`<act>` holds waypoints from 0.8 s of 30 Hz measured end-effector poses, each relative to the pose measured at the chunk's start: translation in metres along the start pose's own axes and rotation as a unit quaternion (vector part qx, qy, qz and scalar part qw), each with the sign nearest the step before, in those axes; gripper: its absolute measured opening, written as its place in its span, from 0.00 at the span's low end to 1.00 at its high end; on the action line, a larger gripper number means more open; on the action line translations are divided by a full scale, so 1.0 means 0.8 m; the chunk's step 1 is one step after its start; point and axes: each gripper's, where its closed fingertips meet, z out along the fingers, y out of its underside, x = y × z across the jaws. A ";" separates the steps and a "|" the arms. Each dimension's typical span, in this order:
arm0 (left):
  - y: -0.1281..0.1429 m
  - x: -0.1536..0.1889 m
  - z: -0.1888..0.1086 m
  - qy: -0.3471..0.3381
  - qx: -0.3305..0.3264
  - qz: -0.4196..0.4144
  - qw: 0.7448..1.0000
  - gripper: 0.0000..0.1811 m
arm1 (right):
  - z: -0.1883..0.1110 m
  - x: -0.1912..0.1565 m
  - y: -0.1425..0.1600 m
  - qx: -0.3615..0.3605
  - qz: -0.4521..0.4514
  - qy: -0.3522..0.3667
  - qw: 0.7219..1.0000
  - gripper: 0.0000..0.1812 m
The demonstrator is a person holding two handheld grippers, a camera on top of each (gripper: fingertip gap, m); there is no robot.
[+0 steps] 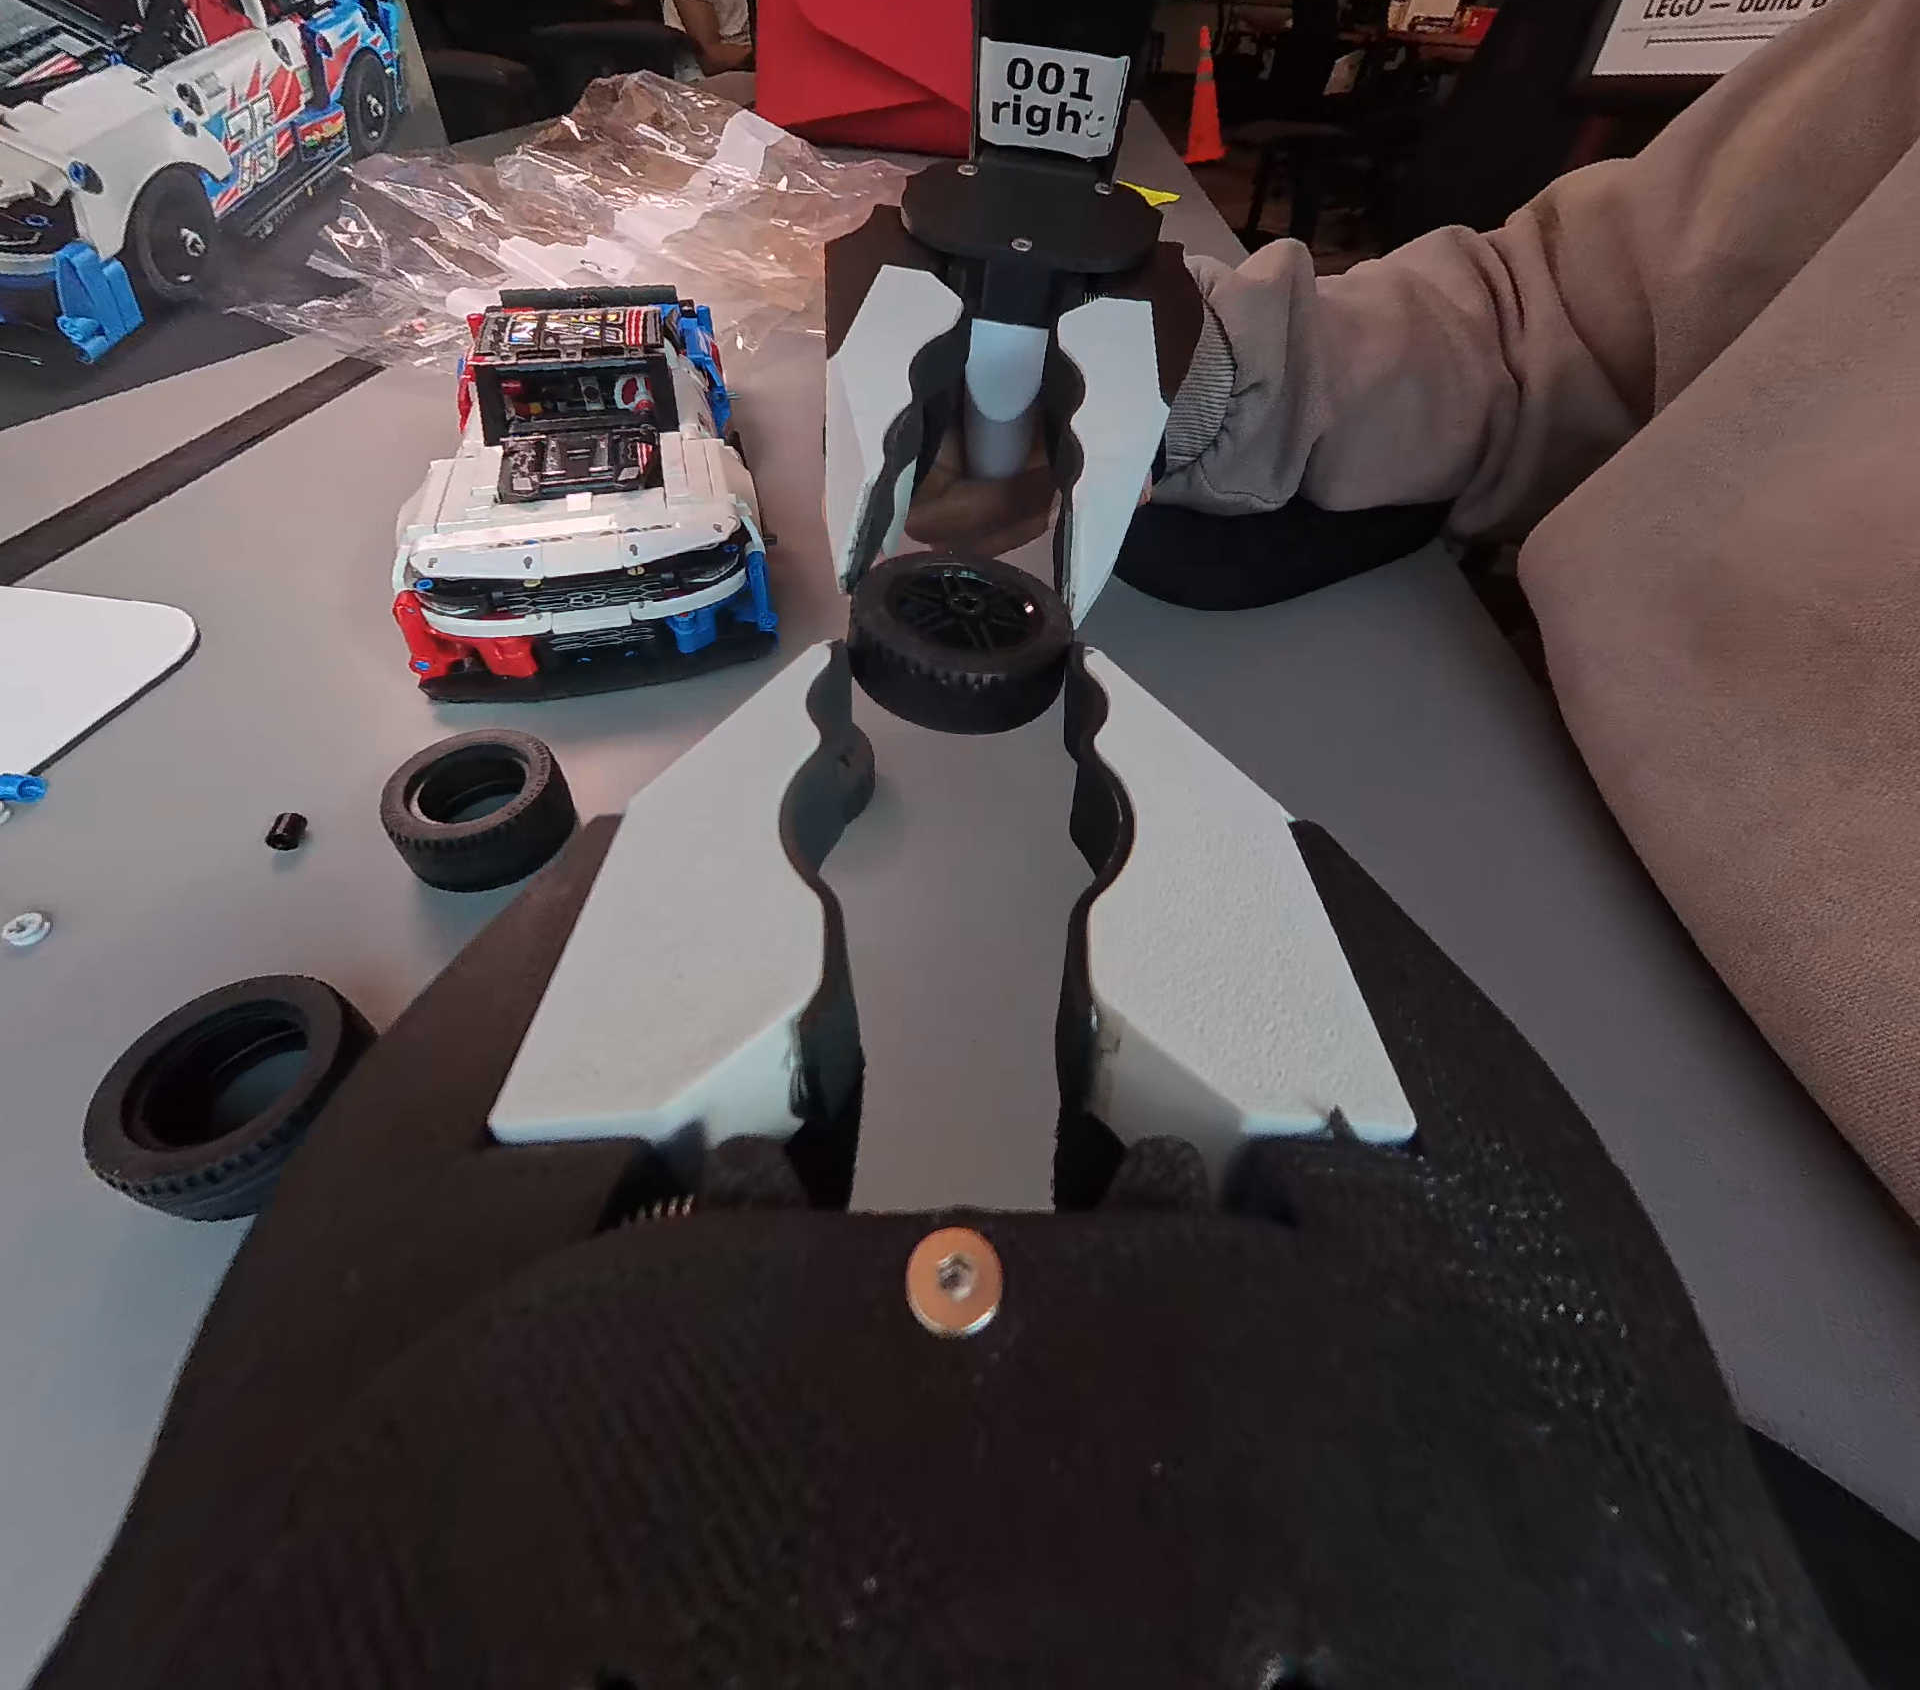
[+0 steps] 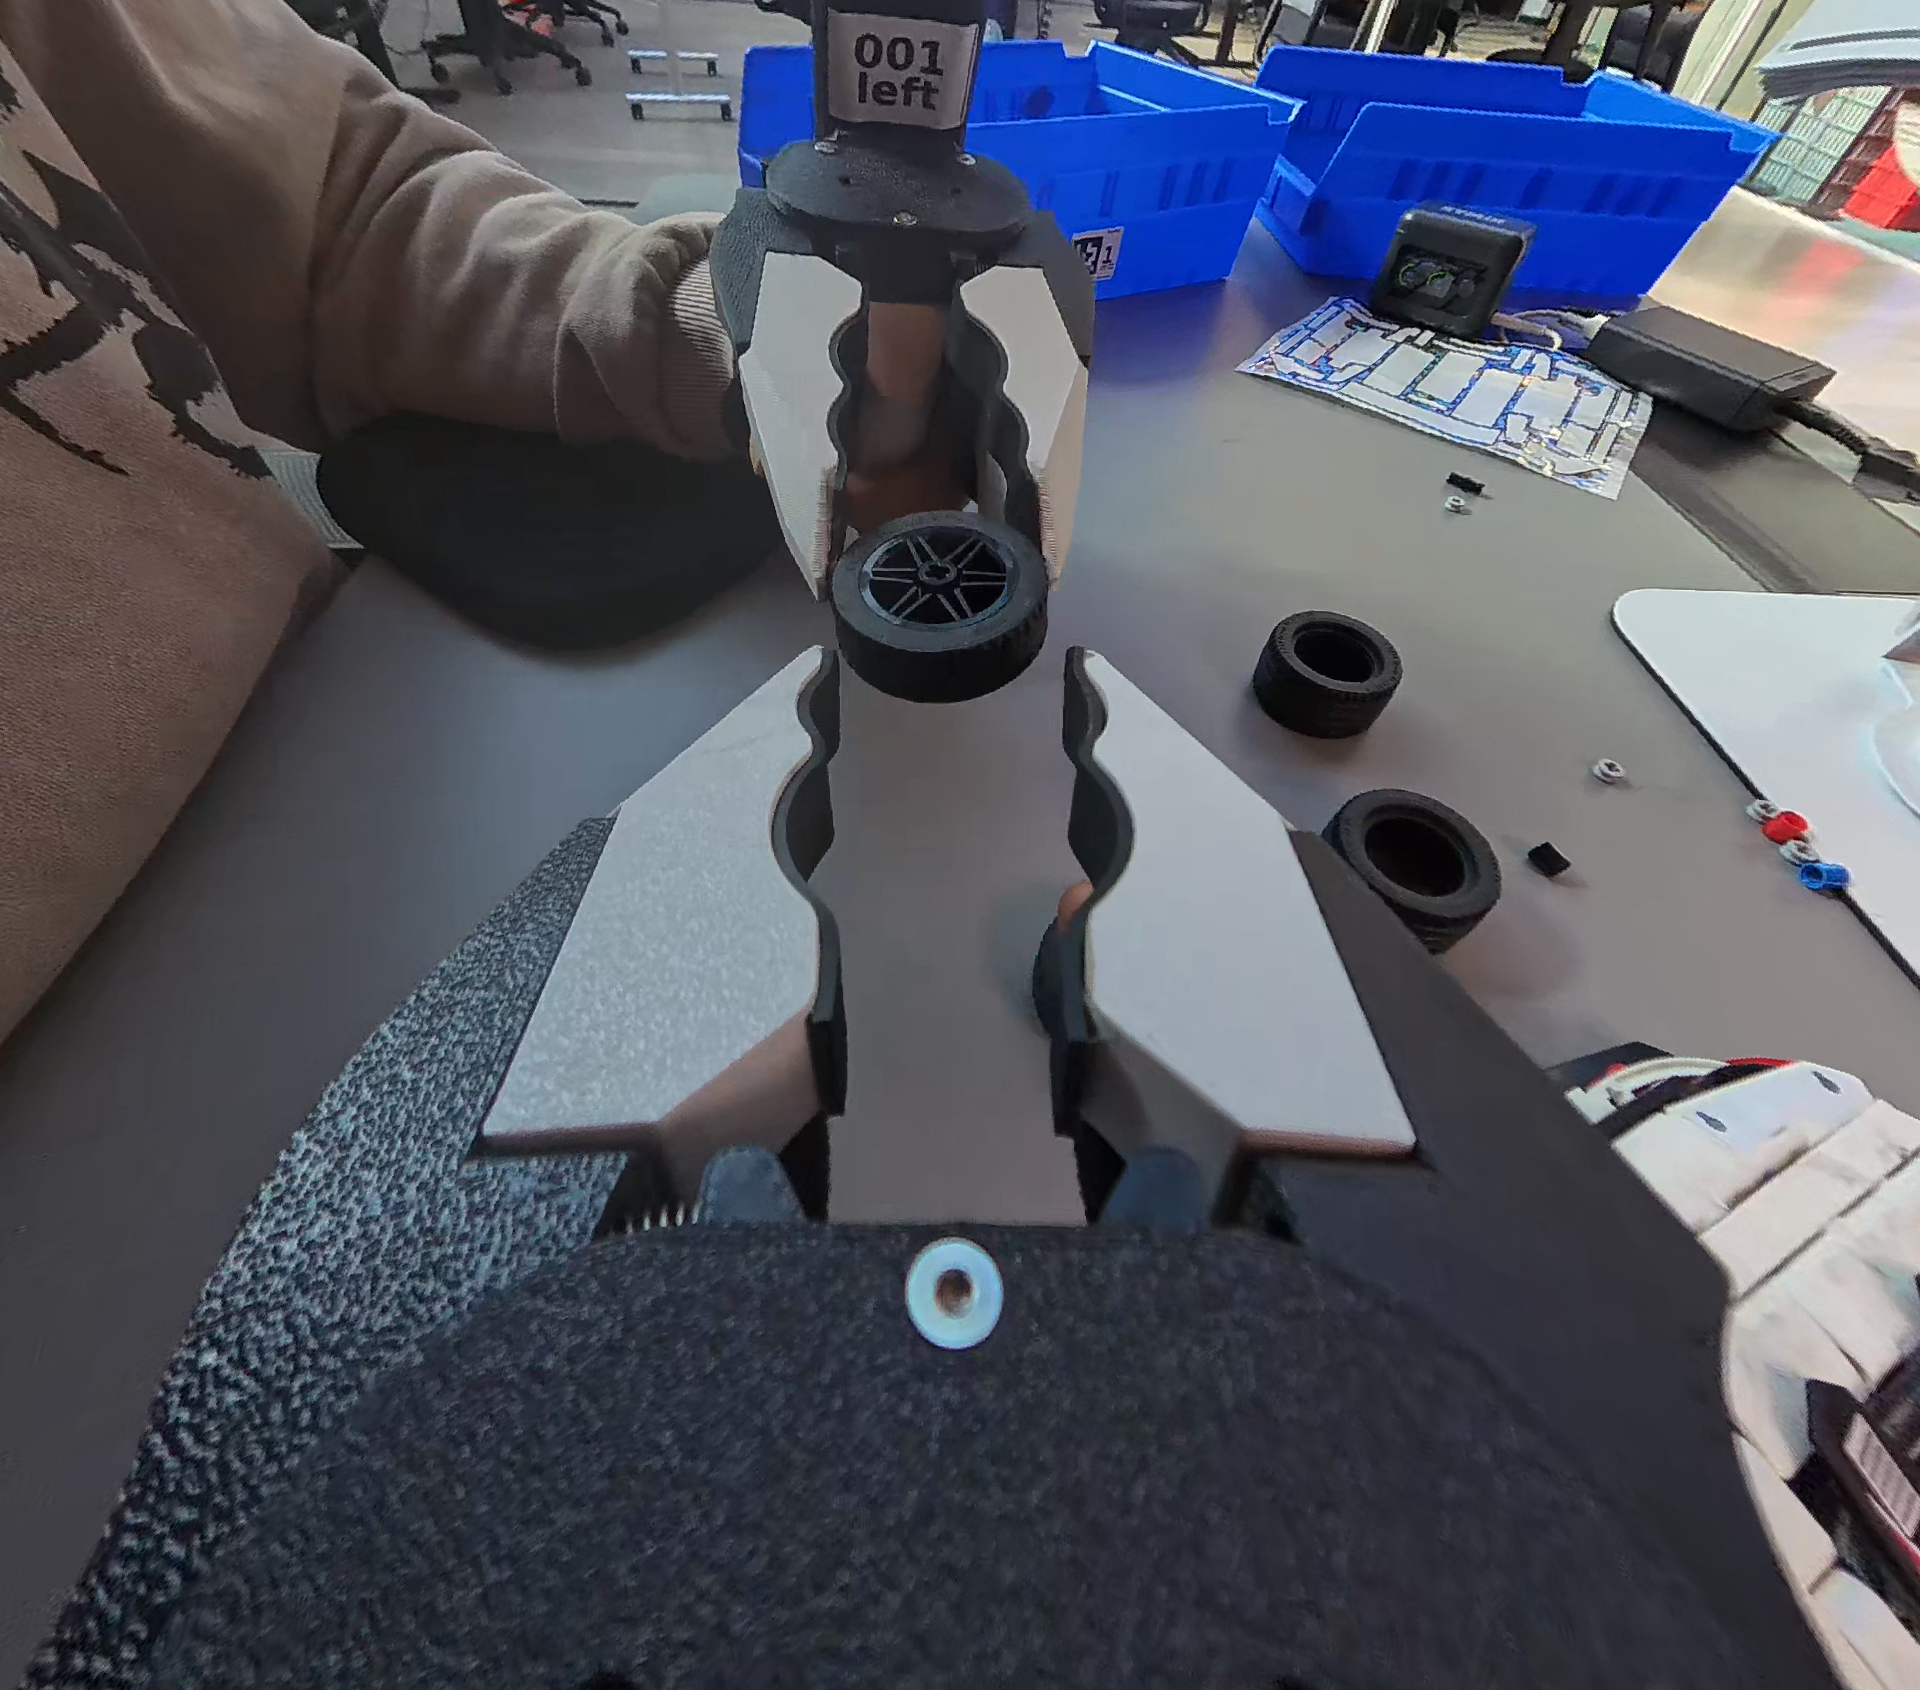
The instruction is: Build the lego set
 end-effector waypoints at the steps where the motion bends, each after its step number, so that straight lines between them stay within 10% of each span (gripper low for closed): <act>1: 0.001 0.000 0.001 0.001 -0.001 0.000 1.000 0.22 | 0.001 0.000 -0.001 0.002 0.003 0.000 1.000 0.23; 13: 0.023 -0.017 -0.002 -0.043 -0.069 0.025 0.996 0.22 | 0.011 0.011 0.028 -0.070 -0.006 0.037 0.997 0.12; 24: 0.071 -0.094 -0.093 -0.166 -0.136 -0.026 0.976 0.22 | -0.025 0.054 0.053 -0.152 0.027 0.114 0.981 0.26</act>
